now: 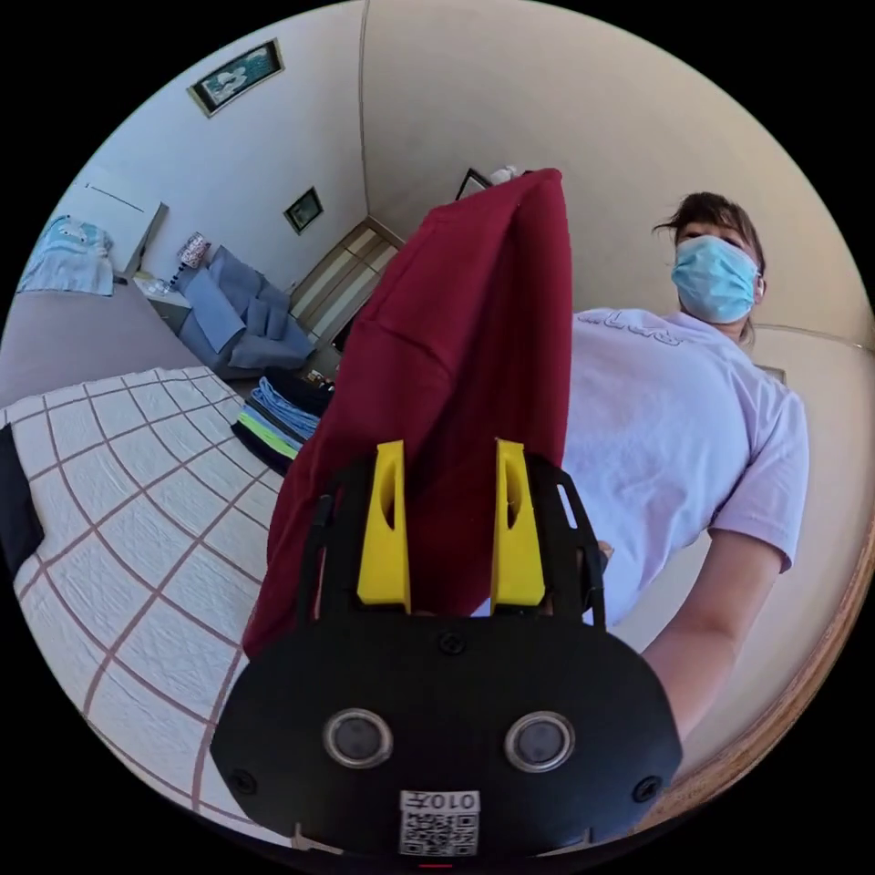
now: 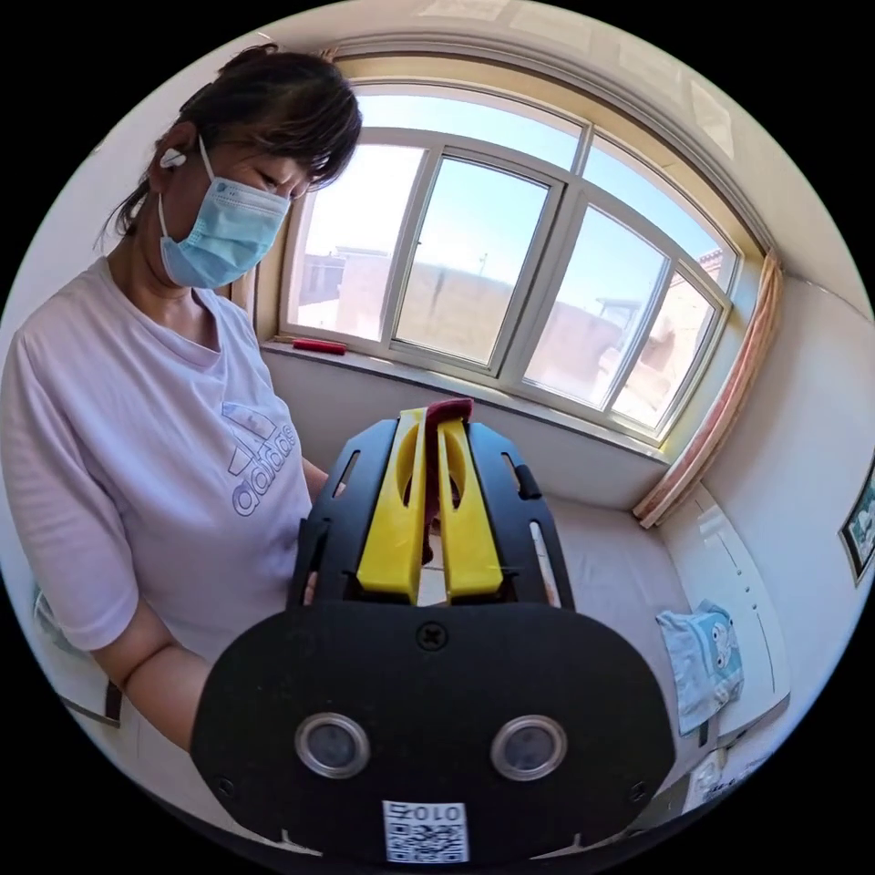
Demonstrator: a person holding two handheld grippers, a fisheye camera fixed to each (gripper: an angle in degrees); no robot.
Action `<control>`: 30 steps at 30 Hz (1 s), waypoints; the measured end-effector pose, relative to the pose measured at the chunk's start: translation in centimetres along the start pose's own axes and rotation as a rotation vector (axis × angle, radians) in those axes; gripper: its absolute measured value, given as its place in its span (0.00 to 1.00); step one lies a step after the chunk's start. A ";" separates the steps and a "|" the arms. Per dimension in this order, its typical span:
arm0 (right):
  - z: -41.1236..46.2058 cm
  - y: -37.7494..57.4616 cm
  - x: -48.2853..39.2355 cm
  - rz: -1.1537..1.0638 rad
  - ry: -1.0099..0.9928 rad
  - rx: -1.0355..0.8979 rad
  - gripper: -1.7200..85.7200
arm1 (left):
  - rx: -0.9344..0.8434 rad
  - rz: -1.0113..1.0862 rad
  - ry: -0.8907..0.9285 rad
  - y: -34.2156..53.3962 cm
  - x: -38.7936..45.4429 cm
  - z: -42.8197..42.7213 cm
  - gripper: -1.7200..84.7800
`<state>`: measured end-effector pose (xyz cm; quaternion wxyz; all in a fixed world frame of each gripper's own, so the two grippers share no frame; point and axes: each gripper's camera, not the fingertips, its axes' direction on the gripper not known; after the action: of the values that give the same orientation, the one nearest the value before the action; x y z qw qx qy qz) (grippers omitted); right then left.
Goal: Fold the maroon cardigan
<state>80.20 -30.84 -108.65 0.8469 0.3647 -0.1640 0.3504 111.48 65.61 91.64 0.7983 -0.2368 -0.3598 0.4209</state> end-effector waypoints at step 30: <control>-11.1 12.7 6.7 0.156 -0.045 0.522 0.04 | -0.167 0.182 -0.316 -7.9 -1.8 18.4 0.05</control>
<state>76.06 -13.31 -106.26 0.6907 0.5647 -0.1143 0.4370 100.52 61.30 107.94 0.6682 -0.2646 -0.4914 0.4920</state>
